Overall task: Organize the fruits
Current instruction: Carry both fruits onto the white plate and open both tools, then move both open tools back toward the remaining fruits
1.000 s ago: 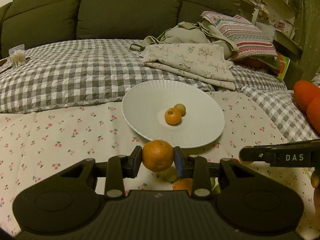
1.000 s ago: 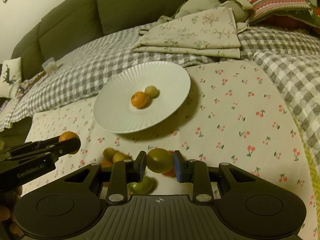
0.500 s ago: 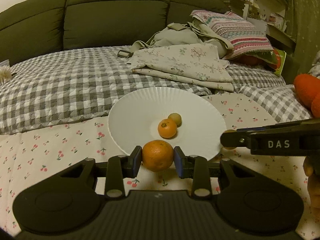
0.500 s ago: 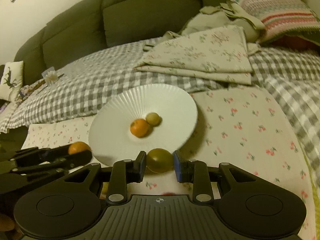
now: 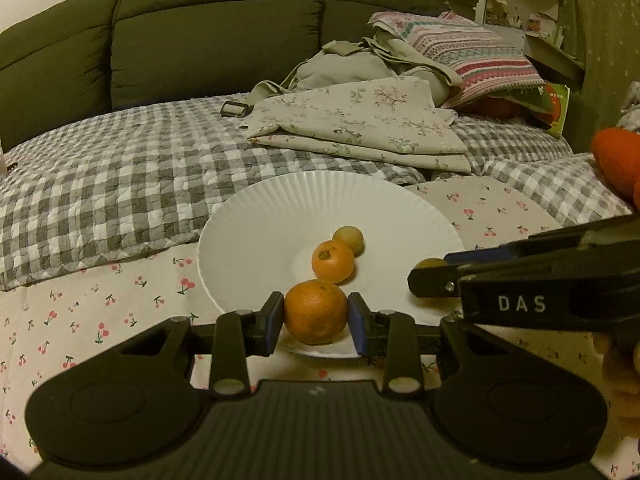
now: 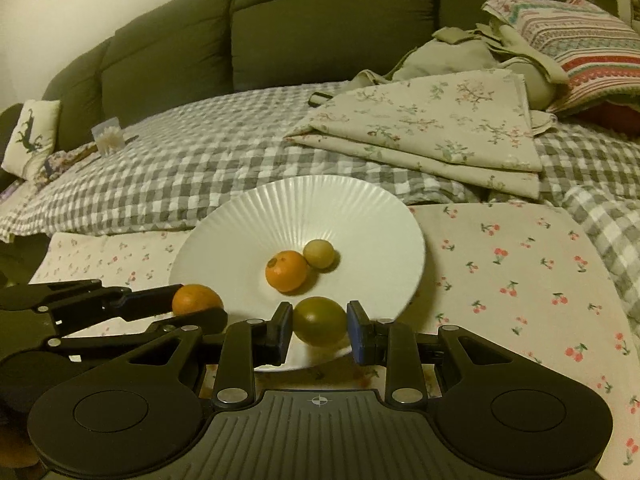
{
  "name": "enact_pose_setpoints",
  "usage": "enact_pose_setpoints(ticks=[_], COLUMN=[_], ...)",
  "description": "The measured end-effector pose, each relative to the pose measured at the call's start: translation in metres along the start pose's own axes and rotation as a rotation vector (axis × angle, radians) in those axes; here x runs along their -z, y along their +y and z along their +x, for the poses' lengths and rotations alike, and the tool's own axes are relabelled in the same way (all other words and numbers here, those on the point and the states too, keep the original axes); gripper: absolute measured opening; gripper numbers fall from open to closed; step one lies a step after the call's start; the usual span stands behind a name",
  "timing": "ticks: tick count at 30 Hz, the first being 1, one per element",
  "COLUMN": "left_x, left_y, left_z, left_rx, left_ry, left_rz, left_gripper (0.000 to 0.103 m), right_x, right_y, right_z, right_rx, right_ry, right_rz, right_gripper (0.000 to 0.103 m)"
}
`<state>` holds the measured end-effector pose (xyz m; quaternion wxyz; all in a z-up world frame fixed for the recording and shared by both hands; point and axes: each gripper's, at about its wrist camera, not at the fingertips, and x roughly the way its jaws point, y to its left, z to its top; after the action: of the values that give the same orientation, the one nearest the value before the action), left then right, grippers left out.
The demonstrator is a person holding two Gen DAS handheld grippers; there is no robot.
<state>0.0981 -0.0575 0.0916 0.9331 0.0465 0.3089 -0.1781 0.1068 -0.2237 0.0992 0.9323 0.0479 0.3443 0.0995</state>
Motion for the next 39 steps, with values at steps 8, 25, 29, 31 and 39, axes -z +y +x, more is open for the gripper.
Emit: enact_pose_setpoints(ticks=[8,25,29,31,39], left_x=[-0.001,-0.006,-0.003,-0.001,0.014], left_y=[0.002,0.020,0.017,0.016,0.012], left_z=[0.003,-0.025,-0.036,-0.041,-0.059], left_rx=[0.005,-0.001,-0.008,-0.006,0.003], left_ry=[-0.003,0.007,0.020,0.032,0.115], left_rz=[-0.007,-0.143,-0.134,-0.144,-0.209], left_gripper=[0.035,0.042,0.042,0.043,0.049], right_x=[0.001,-0.017,-0.019,-0.020,-0.014], right_y=[-0.001,-0.017,-0.021,-0.024,-0.025], right_z=[0.006,-0.021,-0.027,-0.032,-0.060], right_rx=[-0.013,-0.007,-0.007,-0.010,-0.026], right_ry=[0.005,-0.022,0.014,0.023,0.060], right_rz=[0.011,0.124,0.153,0.171,0.227], right_gripper=[0.031,0.036,0.036,0.036,0.046])
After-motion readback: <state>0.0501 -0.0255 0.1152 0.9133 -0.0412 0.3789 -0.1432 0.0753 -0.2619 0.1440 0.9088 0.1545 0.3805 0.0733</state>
